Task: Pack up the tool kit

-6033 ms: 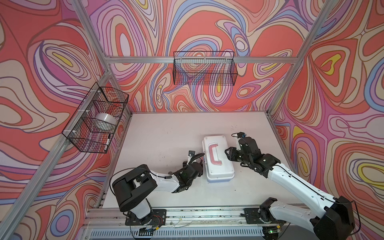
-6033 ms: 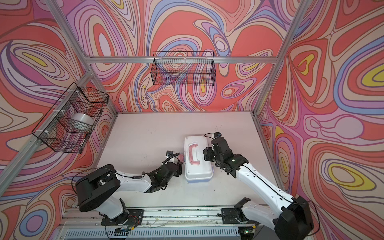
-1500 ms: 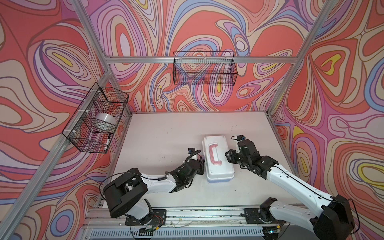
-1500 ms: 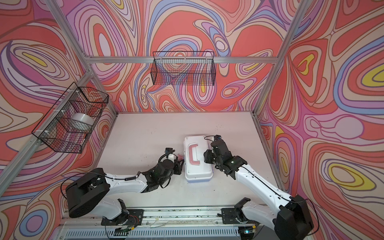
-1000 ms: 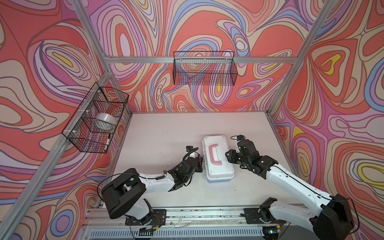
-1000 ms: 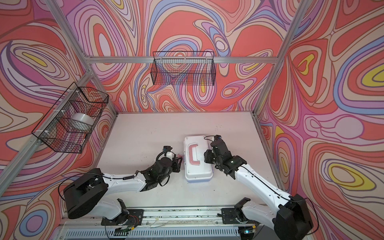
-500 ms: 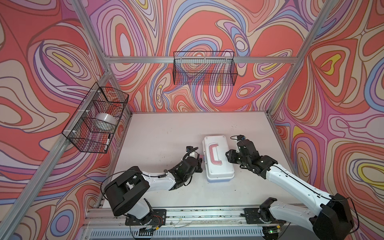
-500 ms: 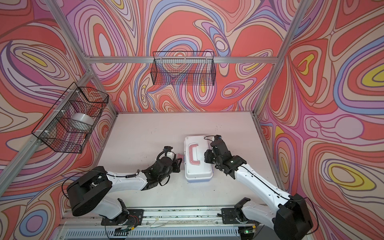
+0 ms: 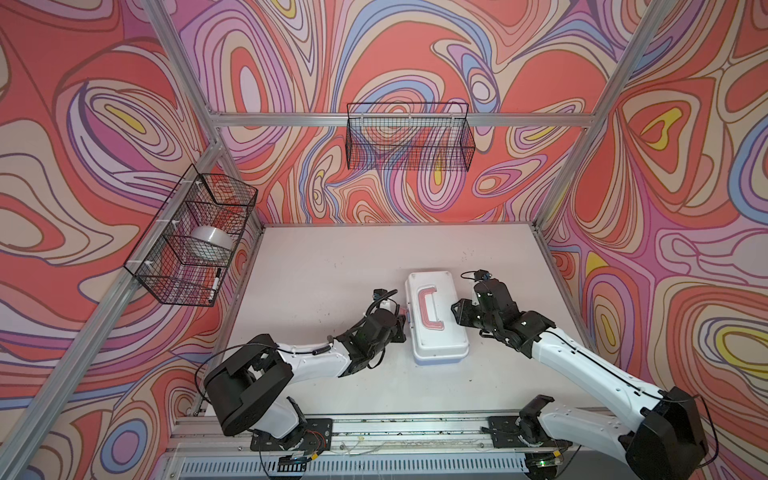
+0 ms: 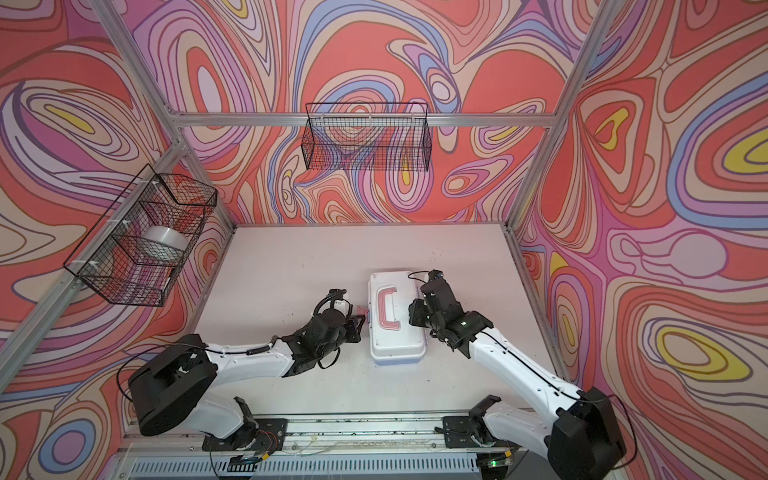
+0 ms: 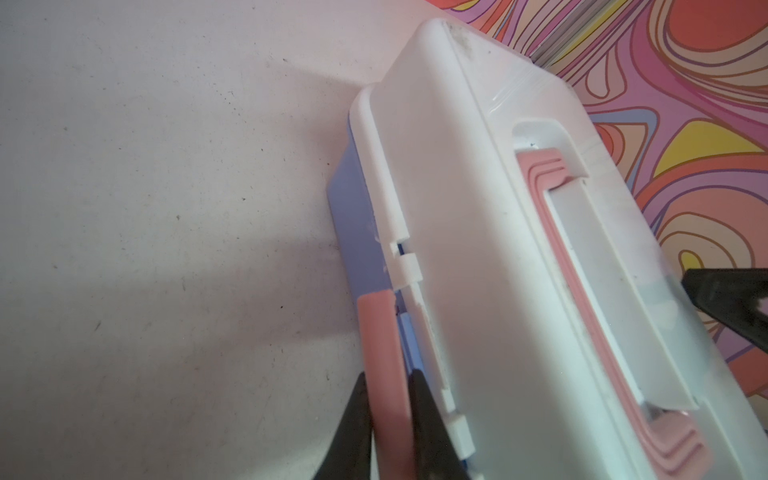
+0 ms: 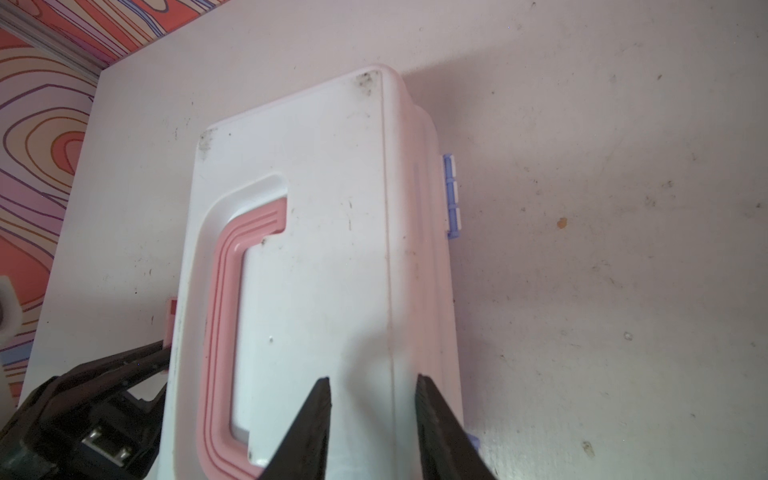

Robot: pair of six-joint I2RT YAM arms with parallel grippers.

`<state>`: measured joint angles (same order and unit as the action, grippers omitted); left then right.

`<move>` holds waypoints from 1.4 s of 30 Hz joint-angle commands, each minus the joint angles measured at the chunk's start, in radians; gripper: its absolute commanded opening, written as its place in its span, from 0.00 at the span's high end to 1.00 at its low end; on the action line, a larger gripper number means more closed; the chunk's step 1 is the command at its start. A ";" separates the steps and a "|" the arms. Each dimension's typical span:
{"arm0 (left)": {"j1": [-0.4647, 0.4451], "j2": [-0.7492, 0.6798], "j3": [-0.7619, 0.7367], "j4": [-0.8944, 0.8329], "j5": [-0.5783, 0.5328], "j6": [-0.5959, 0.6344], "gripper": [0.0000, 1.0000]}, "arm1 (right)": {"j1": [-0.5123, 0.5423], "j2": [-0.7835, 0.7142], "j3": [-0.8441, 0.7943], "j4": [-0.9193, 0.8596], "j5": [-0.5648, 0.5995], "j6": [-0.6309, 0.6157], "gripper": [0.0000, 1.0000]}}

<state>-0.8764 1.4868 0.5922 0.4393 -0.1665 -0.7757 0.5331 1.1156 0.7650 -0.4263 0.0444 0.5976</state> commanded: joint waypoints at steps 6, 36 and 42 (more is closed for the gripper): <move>0.030 -0.032 0.082 -0.119 0.116 -0.085 0.89 | 0.006 -0.009 -0.001 0.001 0.008 0.013 0.64; 0.050 -0.034 0.185 -0.239 0.256 -0.142 0.84 | 0.006 -0.017 -0.015 0.006 0.005 0.019 0.64; 0.049 -0.031 0.188 -0.232 0.270 -0.142 0.75 | 0.005 -0.020 -0.016 0.004 0.006 0.019 0.64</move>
<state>-0.8185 1.4807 0.7467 0.1638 0.0647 -0.9104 0.5331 1.1088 0.7647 -0.4126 0.0521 0.6121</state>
